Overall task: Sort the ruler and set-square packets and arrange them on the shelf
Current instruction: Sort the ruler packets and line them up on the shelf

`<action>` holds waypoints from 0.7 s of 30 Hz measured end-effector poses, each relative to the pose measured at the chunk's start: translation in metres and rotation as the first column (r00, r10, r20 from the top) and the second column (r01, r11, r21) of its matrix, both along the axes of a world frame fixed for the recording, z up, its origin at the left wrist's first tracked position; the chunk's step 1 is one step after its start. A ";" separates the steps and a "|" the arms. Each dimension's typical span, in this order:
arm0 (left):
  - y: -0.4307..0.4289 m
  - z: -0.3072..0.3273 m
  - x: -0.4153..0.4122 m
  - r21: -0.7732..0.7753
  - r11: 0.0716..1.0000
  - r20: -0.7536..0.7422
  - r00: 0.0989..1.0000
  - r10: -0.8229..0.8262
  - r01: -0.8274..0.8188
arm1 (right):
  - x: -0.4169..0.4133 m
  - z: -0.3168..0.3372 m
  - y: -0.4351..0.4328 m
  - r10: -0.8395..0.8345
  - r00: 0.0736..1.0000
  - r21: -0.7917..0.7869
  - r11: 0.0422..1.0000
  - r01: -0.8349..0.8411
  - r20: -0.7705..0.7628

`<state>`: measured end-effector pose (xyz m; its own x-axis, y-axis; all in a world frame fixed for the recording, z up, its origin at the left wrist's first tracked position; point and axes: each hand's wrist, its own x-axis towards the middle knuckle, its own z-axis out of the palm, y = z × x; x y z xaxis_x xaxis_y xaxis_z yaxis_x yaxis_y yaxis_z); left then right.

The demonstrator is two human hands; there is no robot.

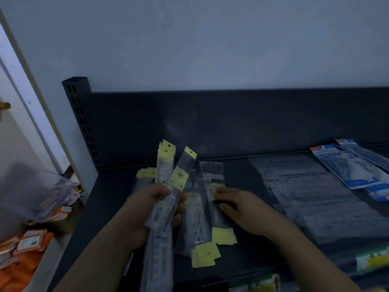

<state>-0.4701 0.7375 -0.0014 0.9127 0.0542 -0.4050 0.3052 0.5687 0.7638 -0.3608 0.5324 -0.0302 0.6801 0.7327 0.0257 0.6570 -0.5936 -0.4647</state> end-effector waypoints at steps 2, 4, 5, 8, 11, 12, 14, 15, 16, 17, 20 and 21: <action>-0.010 -0.002 0.004 -0.017 1.000 -0.023 1.000 0.007 -0.008 | 0.008 -0.002 -0.012 -0.098 0.994 0.021 0.995 0.097 0.048; -0.021 -0.004 0.009 -0.012 1.000 -0.029 1.000 0.010 -0.010 | 0.013 -0.003 -0.021 -0.198 0.977 0.030 0.980 0.197 0.077; -0.027 -0.005 0.013 -0.010 1.000 -0.028 1.000 0.012 -0.013 | 0.013 -0.003 -0.025 -0.240 0.967 0.035 0.971 0.237 0.081; -0.040 -0.010 0.023 -0.026 0.999 -0.030 0.999 0.029 -0.030 | 0.014 -0.006 -0.031 -0.312 0.940 -0.021 0.948 0.318 0.142; -0.050 -0.011 0.033 -0.017 0.999 -0.050 0.998 0.037 -0.037 | 0.021 -0.005 -0.035 -0.343 0.935 -0.055 0.936 0.349 0.088; -0.053 -0.011 0.037 -0.002 0.999 -0.062 0.997 0.038 -0.038 | 0.024 -0.003 -0.037 -0.349 0.935 -0.069 0.933 0.353 0.065; -0.059 -0.008 0.045 0.032 0.999 -0.079 0.996 0.026 -0.024 | 0.031 0.002 -0.038 -0.342 0.939 -0.130 0.930 0.345 0.049; -0.061 -0.006 0.048 0.050 0.999 -0.084 0.996 0.017 -0.013 | 0.034 0.005 -0.038 -0.340 0.940 -0.159 0.926 0.342 0.037; -0.063 -0.004 0.051 0.070 0.998 -0.086 0.996 0.011 -0.005 | 0.036 0.007 -0.038 -0.345 0.939 -0.187 0.921 0.341 0.012; -0.065 -0.001 0.055 0.087 0.996 -0.086 0.996 0.004 0.003 | 0.038 0.009 -0.038 -0.352 0.936 -0.211 0.916 0.341 -0.019; -0.070 0.006 0.064 0.114 0.993 -0.081 0.997 -0.019 0.028 | 0.042 0.014 -0.038 -0.379 0.920 -0.251 0.904 0.346 -0.097; -0.071 0.009 0.068 0.116 0.993 -0.081 0.996 -0.028 0.037 | 0.043 0.016 -0.039 -0.386 0.915 -0.257 0.902 0.348 -0.116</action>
<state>-0.4024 0.6660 0.0078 0.8800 0.0762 -0.4688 0.3844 0.4654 0.7973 -0.3182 0.4936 -0.0145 0.8827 0.4026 -0.2424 0.2998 -0.8796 -0.3694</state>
